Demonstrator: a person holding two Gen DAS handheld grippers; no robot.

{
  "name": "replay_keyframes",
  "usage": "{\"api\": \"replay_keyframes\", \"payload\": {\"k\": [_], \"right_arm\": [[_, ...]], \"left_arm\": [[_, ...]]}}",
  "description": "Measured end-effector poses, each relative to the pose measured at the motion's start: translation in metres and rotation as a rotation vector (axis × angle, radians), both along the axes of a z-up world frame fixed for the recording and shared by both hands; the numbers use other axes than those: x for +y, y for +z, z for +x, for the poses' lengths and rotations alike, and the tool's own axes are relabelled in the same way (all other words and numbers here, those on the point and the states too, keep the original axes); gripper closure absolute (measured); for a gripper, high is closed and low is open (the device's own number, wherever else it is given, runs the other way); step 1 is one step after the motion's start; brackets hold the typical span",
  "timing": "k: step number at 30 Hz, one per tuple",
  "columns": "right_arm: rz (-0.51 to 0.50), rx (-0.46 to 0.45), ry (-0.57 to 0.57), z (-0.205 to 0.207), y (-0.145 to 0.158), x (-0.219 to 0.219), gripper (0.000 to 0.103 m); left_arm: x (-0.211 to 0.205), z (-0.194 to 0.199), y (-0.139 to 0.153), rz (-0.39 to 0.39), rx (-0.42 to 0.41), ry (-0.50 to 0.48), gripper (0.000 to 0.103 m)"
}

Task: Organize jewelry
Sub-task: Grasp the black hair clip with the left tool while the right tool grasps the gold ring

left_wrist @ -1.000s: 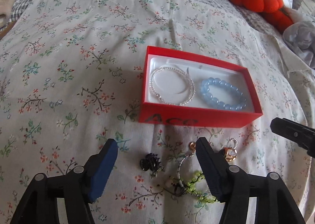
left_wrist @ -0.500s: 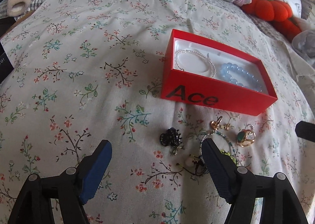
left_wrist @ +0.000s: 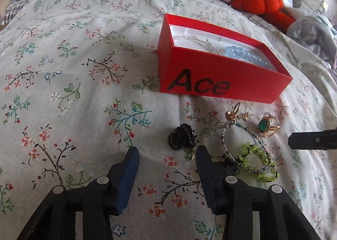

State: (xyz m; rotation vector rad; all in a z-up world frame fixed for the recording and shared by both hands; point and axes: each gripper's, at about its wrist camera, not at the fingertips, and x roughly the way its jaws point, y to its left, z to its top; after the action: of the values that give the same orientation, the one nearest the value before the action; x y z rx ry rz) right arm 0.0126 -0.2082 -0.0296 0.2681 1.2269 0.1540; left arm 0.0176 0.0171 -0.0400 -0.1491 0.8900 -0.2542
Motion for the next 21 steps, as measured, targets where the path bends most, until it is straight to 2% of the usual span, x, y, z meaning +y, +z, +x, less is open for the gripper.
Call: {"api": "replay_keyframes", "payload": {"k": [5, 7, 13, 21], "right_arm": [[0.058, 0.012, -0.021, 0.012, 0.002, 0.007, 0.046], [0.084, 0.009, -0.026, 0.017, 0.006, 0.011, 0.046], [0.061, 0.013, -0.007, 0.027, 0.006, 0.027, 0.047], [0.013, 0.02, -0.004, 0.03, -0.002, 0.029, 0.067]], "left_arm": [[0.001, 0.011, -0.006, -0.035, 0.004, -0.007, 0.062], [0.002, 0.016, -0.006, -0.066, 0.014, -0.015, 0.069], [0.0, 0.027, -0.007, -0.1, 0.048, -0.013, 0.077], [-0.001, 0.034, -0.008, -0.109, 0.052, -0.036, 0.078]]}}
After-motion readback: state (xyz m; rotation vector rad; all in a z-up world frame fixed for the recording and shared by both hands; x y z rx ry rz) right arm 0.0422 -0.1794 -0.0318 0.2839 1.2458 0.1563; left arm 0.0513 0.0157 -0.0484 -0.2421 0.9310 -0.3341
